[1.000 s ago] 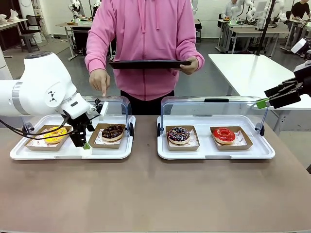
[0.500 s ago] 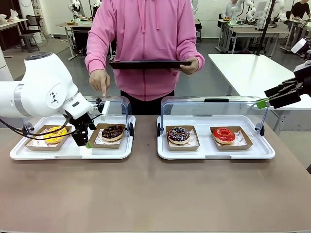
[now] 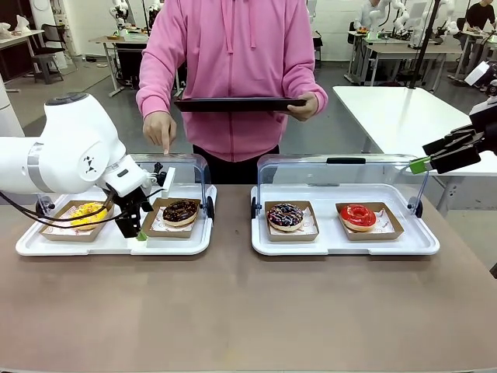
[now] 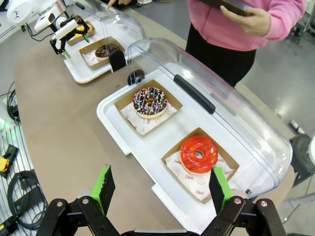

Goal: Provide the desired donut to the person.
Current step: Pick up and lift the Paper togo box containing the Donut pointed at by the person.

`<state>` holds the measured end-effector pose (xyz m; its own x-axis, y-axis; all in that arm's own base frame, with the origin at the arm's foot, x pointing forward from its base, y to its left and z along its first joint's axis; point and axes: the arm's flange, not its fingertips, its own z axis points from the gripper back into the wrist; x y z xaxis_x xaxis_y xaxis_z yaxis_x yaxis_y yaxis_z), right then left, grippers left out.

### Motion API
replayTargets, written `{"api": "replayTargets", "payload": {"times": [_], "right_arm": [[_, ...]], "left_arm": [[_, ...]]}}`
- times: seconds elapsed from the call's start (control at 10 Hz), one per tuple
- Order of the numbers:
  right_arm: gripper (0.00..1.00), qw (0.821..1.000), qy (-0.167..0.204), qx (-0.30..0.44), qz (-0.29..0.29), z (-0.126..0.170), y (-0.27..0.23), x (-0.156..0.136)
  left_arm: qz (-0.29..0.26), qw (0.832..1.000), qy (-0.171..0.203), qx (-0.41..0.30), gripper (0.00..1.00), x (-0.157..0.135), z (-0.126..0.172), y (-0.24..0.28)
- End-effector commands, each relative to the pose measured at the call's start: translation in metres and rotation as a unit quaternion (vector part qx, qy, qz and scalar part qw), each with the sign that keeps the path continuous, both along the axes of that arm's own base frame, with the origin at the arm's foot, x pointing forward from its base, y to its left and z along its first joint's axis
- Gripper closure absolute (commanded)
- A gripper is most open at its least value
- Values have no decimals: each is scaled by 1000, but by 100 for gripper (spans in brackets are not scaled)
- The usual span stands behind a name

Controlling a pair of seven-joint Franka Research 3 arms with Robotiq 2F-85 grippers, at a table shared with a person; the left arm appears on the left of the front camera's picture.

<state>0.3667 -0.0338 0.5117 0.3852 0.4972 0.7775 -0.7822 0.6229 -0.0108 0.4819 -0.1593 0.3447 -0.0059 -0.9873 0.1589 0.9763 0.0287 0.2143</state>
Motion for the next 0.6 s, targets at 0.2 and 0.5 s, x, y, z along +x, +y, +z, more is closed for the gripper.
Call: {"api": "replayTargets", "payload": {"times": [0.2,0.5], "right_arm": [[0,1000,1,0,7,-2,-1,0],[0,1000,1,0,7,-2,-1,0]], "left_arm": [[16,999,-30,16,0,8,-5,-3],[4,1000,-17,19,100,10,-7,-3]]}}
